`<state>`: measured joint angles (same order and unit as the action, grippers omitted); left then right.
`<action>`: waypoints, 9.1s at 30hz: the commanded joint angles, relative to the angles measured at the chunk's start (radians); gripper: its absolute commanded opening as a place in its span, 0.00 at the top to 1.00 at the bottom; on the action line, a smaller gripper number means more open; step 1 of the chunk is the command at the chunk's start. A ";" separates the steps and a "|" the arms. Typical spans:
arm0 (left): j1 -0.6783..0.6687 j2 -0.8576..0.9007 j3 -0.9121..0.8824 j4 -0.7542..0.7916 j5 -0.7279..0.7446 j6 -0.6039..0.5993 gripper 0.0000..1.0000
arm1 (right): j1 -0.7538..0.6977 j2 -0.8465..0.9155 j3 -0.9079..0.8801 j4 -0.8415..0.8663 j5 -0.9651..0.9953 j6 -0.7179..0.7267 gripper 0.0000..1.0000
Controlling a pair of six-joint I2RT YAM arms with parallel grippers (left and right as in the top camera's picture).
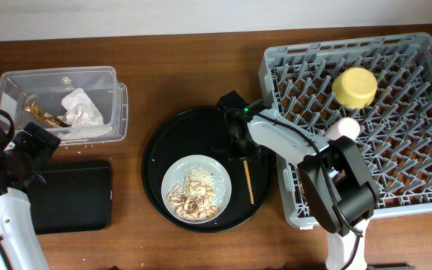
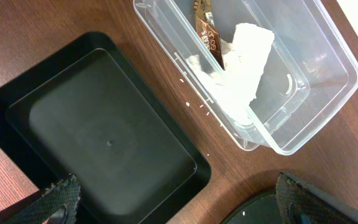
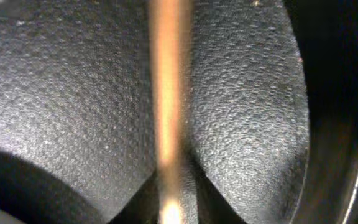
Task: Sort waste into correct bins and load items into the dishwasher rack
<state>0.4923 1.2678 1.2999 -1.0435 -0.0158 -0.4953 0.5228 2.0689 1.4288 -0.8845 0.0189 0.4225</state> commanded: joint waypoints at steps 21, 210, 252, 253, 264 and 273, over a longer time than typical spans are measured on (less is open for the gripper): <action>0.003 -0.004 0.005 0.002 -0.004 -0.008 0.01 | -0.378 0.065 0.714 -0.353 0.011 -0.322 0.90; 0.091 0.396 0.250 -0.249 0.646 0.315 0.99 | -1.080 -0.726 0.005 -0.625 0.068 -0.092 0.01; 0.605 0.269 -0.007 -0.645 1.122 0.952 0.99 | -1.080 -0.726 0.005 -0.625 0.069 -0.092 0.01; 0.582 0.226 -0.007 -0.645 1.122 0.952 0.99 | -1.080 -0.726 0.005 -0.625 0.068 -0.092 0.01; 0.016 -0.127 -0.007 -0.493 1.035 0.682 0.99 | -1.080 -0.726 0.005 -0.625 0.068 -0.092 0.01; -0.614 -0.116 -0.007 -0.181 0.507 0.169 0.99 | -1.080 -0.726 0.005 -0.625 0.069 -0.092 0.01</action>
<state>0.0338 1.1500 1.2903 -1.2655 0.7300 -0.1070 -0.5522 1.3418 1.4357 -1.5105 0.0792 0.3222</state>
